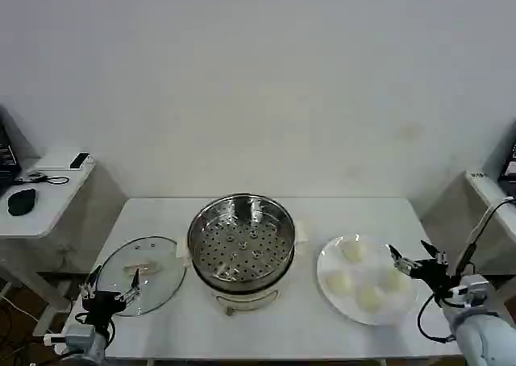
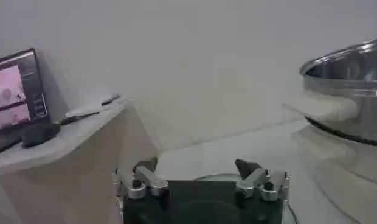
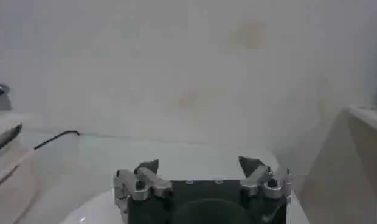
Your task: Take steamed baozi put them in steamer then cover it.
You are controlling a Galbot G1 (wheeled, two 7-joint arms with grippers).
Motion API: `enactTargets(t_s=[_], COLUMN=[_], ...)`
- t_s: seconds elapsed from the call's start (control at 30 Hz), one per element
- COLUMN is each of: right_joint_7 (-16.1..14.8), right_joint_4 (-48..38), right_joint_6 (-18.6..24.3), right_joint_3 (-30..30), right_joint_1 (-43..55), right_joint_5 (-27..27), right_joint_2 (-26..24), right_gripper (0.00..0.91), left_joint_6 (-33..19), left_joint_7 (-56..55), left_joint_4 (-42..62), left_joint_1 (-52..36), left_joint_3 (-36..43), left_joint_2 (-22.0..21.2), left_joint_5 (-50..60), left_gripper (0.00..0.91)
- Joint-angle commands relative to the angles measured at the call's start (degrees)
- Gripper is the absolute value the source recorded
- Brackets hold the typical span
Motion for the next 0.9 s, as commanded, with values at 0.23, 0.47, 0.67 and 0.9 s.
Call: enactTargets(t_s=[0.23,0.47,0.67,0.9], right_joint_7=[-18.6,-44.9,-55.5,-64.6], right_joint_4=[-2.7,-10.7,-15.0,-26.2], right_joint_6=[-7.8,-0.5,1.3,4.8], right_joint_3=[-1.6,-10.2,-18.6,-35.3], right_joint_1=[13.2,27.0,36.5,51.4], right_joint_5=[-18.7,-35.5,-41.1,-43.8], right_joint_2=[-12.9,-24.5,-25.5,-23.6], right_gripper=[0.907,0.907,0.907,0.907], left_joint_6=[1.1,0.9,0.9,0.9], left_joint_7=[0.2,0.6,1.4,2.9], left_joint_4=[-1.8,-2.7,-4.5,-5.7], left_joint_1=[0.6,0.5,1.4,1.4], left_joint_3=[-0.4,-0.2,-0.1,-0.1], left_joint_2=[-0.5,-0.8,-1.0,0.2], left_joint_5=[1.7,2.9,3.5,3.0], left_gripper=[0.907,0.907,0.907,0.907])
